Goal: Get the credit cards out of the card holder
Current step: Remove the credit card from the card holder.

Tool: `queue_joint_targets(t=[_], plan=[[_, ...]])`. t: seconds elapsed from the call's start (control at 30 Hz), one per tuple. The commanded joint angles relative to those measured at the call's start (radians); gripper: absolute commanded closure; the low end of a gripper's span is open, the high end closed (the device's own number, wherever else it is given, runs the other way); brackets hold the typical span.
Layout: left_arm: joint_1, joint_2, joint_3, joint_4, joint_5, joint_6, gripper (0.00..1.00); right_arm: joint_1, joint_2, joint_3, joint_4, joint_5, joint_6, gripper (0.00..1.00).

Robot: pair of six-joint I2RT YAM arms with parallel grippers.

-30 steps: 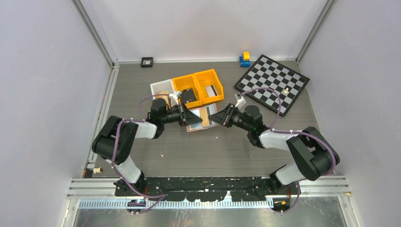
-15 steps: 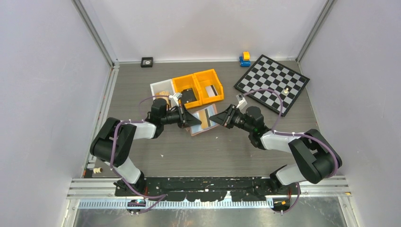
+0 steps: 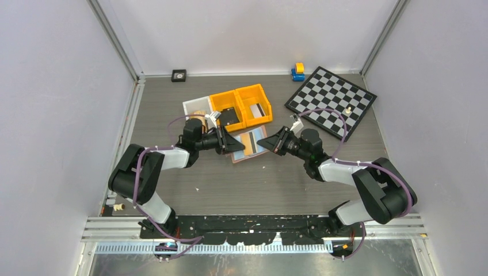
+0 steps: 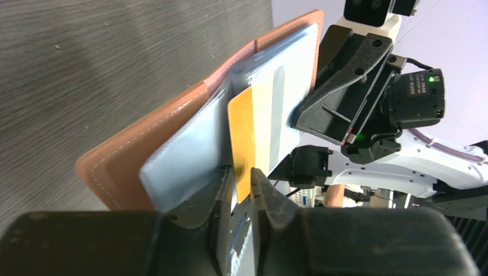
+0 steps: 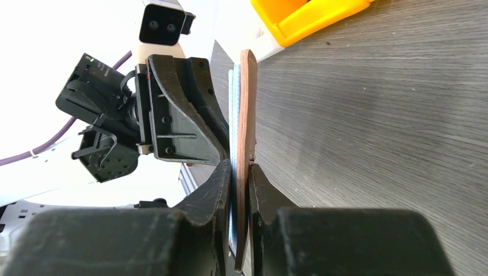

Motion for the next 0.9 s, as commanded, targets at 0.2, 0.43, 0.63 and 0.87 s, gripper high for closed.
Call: queue_joint_targets(t=[0.2,0.43,0.63,0.87], plan=[[-0.006,0.020,0.012,0.141,0.047,-0.059,0.61,-0.002,0.012,0.000,0.214,-0.074,0.065,0.99],[-0.008,0.026,0.006,0.212,0.058,-0.094,0.91,-0.001,0.019,0.004,0.198,-0.064,0.064,0.99],[0.041,0.017,-0.019,0.203,0.047,-0.095,1.00,-0.031,0.003,-0.013,0.145,-0.018,0.066,1.00],[0.064,0.033,-0.020,0.183,0.043,-0.091,1.00,-0.092,-0.071,-0.033,-0.003,0.061,0.021,1.00]])
